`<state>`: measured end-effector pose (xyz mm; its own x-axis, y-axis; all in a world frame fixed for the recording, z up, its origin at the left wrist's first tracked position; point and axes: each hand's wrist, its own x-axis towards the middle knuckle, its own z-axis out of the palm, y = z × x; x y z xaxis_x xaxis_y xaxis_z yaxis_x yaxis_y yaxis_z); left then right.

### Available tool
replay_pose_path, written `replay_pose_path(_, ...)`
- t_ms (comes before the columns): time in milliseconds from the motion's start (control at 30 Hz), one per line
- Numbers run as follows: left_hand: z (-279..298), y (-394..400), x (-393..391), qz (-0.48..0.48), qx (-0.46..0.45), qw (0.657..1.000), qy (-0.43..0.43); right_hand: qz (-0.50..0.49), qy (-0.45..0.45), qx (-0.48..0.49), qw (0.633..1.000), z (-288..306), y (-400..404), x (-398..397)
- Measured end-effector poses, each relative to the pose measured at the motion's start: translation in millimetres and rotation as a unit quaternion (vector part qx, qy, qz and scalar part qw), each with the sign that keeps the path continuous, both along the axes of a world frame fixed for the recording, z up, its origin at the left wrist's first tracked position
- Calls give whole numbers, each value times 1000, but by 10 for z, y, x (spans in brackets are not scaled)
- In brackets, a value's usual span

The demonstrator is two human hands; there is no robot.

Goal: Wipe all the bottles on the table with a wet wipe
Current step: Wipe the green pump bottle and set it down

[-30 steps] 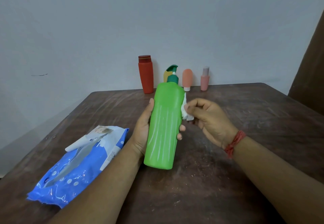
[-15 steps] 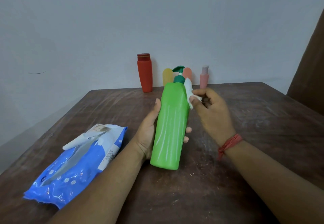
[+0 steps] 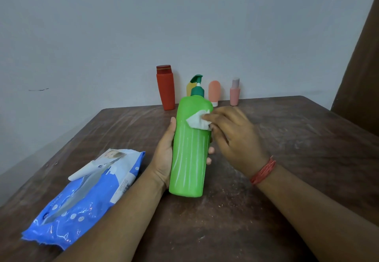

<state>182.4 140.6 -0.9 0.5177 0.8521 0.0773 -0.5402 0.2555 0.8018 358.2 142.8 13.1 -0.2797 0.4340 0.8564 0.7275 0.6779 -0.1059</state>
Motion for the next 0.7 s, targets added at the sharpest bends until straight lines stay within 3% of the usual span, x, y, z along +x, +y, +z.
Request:
replay_pose_path(133,-10,13,-3,19,2,1000,7,-11,30,-39,999,27,39,-28)
replay_pose_path(300,-1,3,15,49,11,999,10,24,-69,-22,997,17,-22,12)
replay_pose_path(400,-18,21,9,46,20,999,15,-6,-34,-35,999,51,14,11)
replay_pose_path(500,-34,45,0,42,22,999,9,20,-59,-9,998,34,-7,21)
replay_pose_path(633,-41,55,-9,41,27,999,14,-26,4,-20,999,71,-11,8)
replay_pose_path(700,-42,63,-17,50,26,998,16,25,-41,-28,998,54,-19,14)
